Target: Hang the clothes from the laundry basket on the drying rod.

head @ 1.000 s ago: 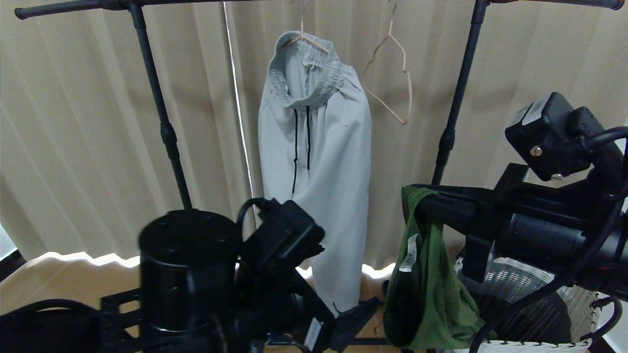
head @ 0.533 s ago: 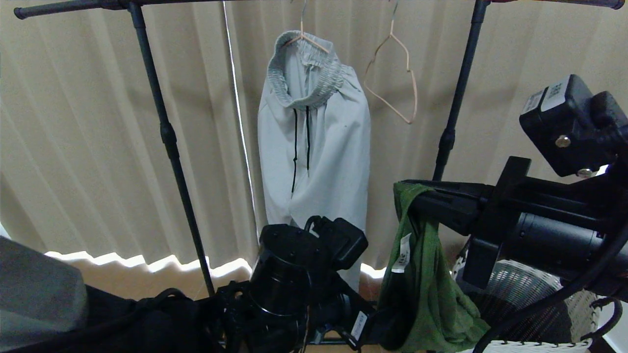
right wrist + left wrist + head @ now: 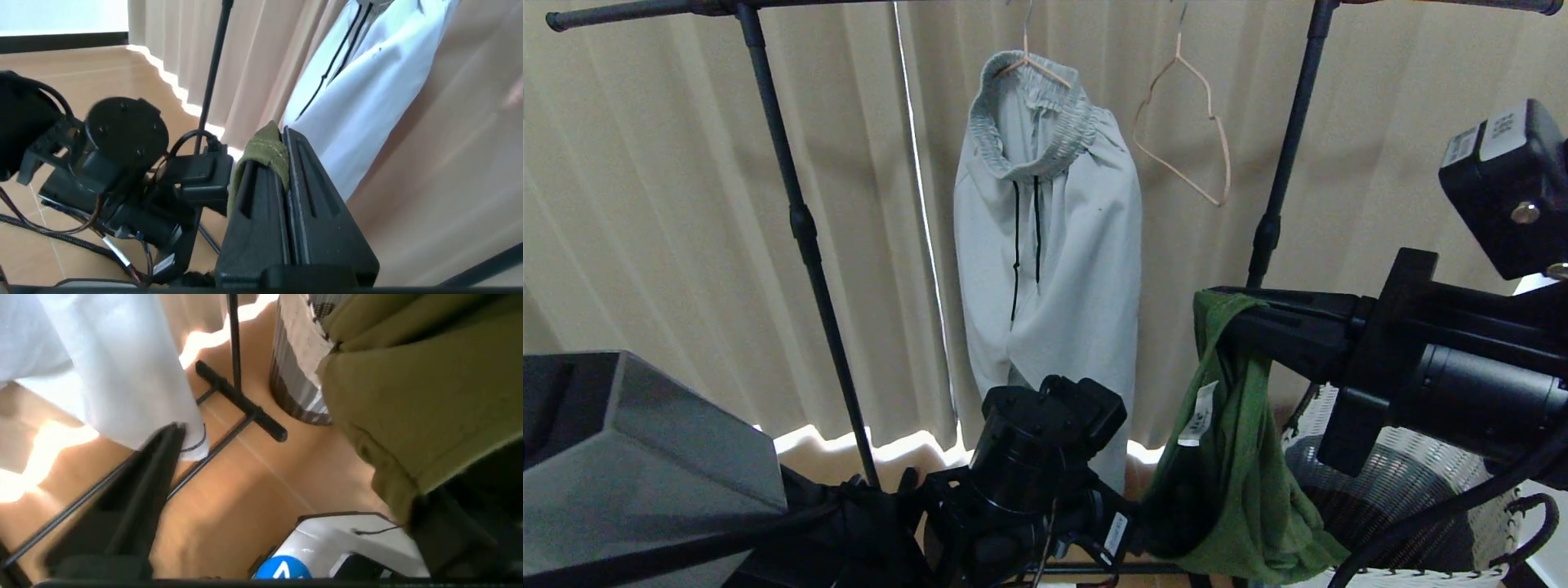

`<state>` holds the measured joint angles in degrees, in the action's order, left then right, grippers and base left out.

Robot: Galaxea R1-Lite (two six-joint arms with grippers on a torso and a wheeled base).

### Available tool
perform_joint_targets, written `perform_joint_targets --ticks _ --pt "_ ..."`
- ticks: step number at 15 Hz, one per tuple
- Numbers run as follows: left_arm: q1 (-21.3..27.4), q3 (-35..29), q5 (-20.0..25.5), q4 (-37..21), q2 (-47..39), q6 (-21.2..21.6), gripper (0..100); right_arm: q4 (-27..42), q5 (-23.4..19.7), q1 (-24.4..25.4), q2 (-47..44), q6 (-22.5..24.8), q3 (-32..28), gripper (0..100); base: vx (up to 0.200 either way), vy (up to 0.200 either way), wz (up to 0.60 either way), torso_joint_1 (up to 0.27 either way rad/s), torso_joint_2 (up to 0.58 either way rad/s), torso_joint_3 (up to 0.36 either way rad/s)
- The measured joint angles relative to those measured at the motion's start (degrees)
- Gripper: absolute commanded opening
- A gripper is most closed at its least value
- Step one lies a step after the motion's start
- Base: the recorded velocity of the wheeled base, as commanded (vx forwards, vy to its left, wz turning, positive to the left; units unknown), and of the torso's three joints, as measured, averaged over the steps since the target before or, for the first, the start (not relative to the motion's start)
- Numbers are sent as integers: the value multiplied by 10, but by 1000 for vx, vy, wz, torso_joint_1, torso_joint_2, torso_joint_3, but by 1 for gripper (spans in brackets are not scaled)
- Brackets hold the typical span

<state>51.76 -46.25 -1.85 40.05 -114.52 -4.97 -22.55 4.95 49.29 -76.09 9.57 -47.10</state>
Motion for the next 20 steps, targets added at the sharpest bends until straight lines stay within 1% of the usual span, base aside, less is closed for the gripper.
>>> perform_joint_targets --ticks 1,2,3,4,5,7,8,9,11,13,14,16,17,18,20 --pt "0 0 -5 1 -1 1 0 0 0 0 2 1 0 0 0 0 0 0 0 0" --pt "0 2 -29 3 0 1 0 1 1 -2 6 1 0 0 0 0 0 0 0 0" --pt "-1 7 -59 10 2 2 0 1 2 -6 10 1 0 0 0 0 0 0 0 0" --pt "-1 16 -101 21 8 5 0 2 2 -18 14 1 0 0 0 0 0 0 0 0" --pt "-4 30 -125 34 18 14 0 2 2 -36 19 1 2 0 0 0 0 0 0 0" --pt "-27 53 -137 42 58 42 0 2 0 -80 32 0 4 0 0 0 0 0 0 0" --pt "-46 58 -138 40 84 55 0 2 -1 -105 38 -1 5 0 0 0 0 0 0 0" --pt "-76 60 -139 30 116 72 0 1 -2 -130 43 -2 6 0 0 0 0 0 0 0" --pt "-129 52 -139 -7 175 102 0 1 -5 -172 49 -3 9 0 0 0 0 0 0 0" --pt "-161 26 -137 -58 220 111 0 1 -6 -189 50 -7 5 0 0 0 0 0 0 0" --pt "-170 -4 -137 -94 241 111 0 0 -6 -192 49 -8 0 0 0 0 0 0 0 0" --pt "-184 -75 -137 -191 281 111 0 0 -6 -195 46 -7 -18 0 0 0 0 0 0 0" --pt "-188 -105 -138 -223 293 110 0 -1 -6 -196 44 -8 -30 0 0 0 0 0 0 0" --pt "-191 -138 -138 -248 304 109 0 -1 -6 -196 39 -8 -44 0 0 0 0 0 0 0" --pt "-193 -191 -140 -264 315 109 0 -9 -4 -196 21 -12 -76 0 0 0 0 0 0 0"
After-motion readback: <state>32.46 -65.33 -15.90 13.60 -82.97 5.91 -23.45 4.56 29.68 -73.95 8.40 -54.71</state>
